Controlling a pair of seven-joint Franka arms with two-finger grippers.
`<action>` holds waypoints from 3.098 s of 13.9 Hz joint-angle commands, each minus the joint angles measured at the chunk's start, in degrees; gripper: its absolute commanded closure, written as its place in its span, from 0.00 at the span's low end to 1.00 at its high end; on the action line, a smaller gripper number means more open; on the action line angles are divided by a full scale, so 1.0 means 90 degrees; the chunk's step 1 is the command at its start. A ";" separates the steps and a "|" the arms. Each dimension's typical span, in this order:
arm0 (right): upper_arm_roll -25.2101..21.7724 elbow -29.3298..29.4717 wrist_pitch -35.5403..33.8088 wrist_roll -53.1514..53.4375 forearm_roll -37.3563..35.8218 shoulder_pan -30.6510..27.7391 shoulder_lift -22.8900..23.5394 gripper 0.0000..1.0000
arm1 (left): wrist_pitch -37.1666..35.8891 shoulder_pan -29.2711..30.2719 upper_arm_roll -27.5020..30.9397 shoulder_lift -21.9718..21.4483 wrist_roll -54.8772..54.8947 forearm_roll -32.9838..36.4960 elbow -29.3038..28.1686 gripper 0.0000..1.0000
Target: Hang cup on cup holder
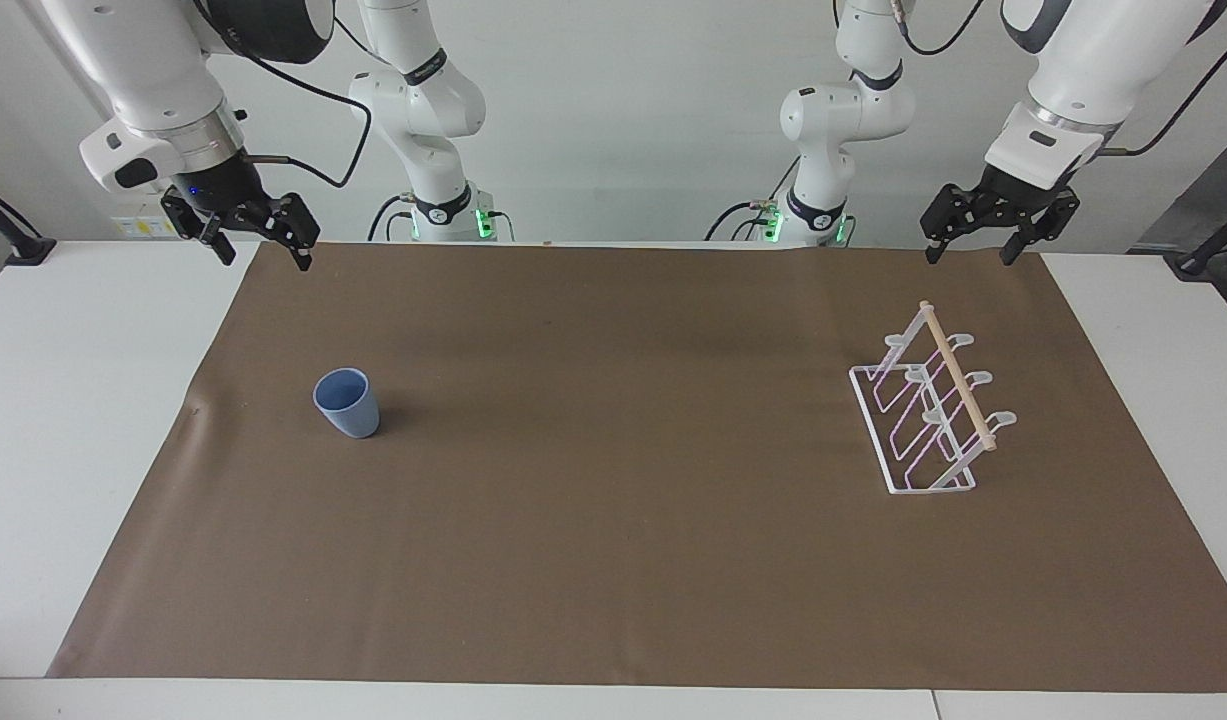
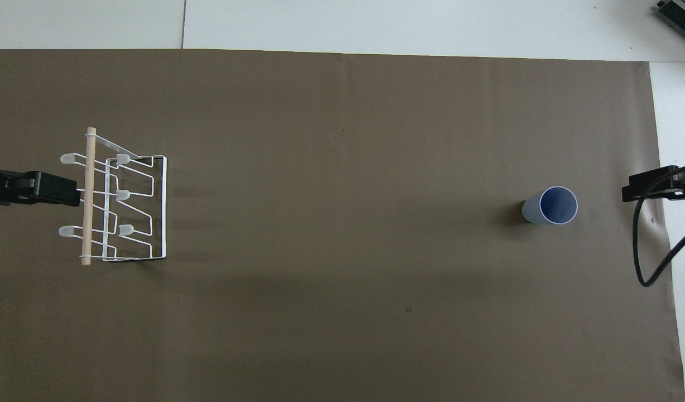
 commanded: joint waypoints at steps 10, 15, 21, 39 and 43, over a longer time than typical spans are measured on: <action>-0.0025 -0.0147 -0.0017 0.0103 0.0110 -0.0006 -0.0158 0.00 | 0.0037 -0.0074 0.0064 -0.0101 0.0026 -0.0051 -0.0100 0.00; -0.0064 -0.0147 -0.0027 0.0084 0.0110 -0.0015 -0.0158 0.00 | 0.0037 -0.0074 0.0064 -0.0111 0.0017 -0.0051 -0.0119 0.00; -0.0054 -0.0273 0.0051 0.0084 0.0110 -0.0006 -0.0196 0.00 | 0.0037 -0.0074 0.0064 -0.0111 0.0017 -0.0051 -0.0119 0.00; -0.0054 -0.2833 0.3849 0.0035 0.0110 -0.0083 0.0260 0.00 | 0.0047 -0.0084 0.0064 -0.0111 -0.0013 -0.0051 -0.0119 0.00; -0.0064 -0.2930 0.4065 -0.0170 0.0110 -0.0171 0.0467 0.00 | 0.0047 -0.0084 0.0064 -0.0111 -0.0022 -0.0051 -0.0129 0.00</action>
